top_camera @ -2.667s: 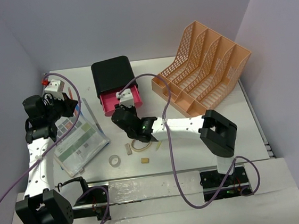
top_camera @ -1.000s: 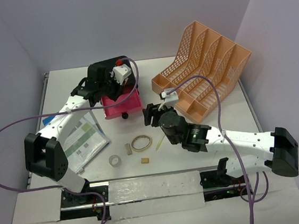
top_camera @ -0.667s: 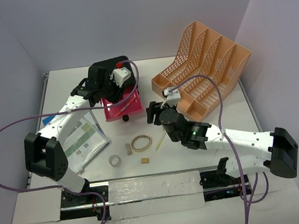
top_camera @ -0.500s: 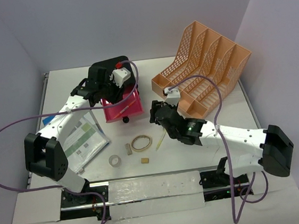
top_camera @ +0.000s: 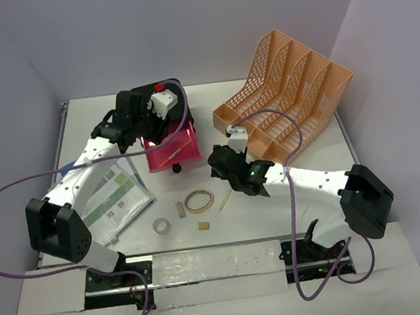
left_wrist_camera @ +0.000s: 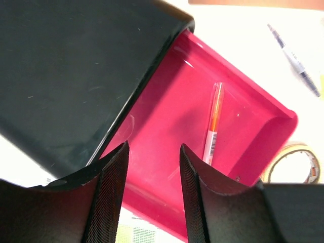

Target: Organize the desk

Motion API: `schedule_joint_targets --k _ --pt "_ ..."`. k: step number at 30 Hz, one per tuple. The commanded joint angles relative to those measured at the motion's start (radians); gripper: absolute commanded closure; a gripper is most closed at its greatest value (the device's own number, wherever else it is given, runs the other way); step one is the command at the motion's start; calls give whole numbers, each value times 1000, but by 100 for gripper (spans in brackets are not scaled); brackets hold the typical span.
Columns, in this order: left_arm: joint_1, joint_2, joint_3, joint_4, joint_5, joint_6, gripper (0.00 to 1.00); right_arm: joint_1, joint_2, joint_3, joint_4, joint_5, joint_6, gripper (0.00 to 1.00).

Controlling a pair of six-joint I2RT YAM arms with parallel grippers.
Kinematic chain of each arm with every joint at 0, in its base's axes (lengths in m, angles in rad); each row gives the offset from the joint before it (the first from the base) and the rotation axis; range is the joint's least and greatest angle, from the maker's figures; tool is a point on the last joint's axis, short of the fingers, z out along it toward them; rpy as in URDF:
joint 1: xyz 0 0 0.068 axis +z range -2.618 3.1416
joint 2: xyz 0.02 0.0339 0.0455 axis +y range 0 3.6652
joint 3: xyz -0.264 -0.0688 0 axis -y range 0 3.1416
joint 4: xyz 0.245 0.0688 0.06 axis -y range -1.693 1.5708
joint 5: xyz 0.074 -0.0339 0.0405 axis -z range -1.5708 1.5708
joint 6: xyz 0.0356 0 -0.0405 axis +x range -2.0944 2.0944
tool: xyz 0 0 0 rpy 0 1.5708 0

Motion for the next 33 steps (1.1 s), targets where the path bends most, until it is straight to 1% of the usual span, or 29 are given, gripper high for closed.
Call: schedule_joint_targets --k 1,5,7,12,14,18,22,25,26,33 --pt "23 -112 31 9 43 -44 48 -15 85 52 -87 6 83 39" --pt "99 -175 5 -1 74 -61 47 -15 198 137 -240 17 124 41" --pt "169 -219 -31 5 97 -62 46 -14 234 155 -293 19 146 42" --pt "357 -315 -141 38 112 -45 43 -9 247 104 -304 -15 185 44" --pt "401 -351 -196 55 131 -35 43 -7 245 74 -292 -36 197 46" --pt "433 -384 -272 78 134 -18 42 -6 259 50 -260 -79 195 51" --pt "456 -385 -284 79 140 -15 43 0 285 50 -248 -106 195 53" --pt "469 -388 -284 81 154 -18 43 9 305 35 -257 -115 207 58" --pt "471 -388 -284 81 157 -17 43 12 305 25 -262 -115 216 61" --pt "479 -392 -288 80 164 -14 43 20 234 -54 -260 -121 252 72"
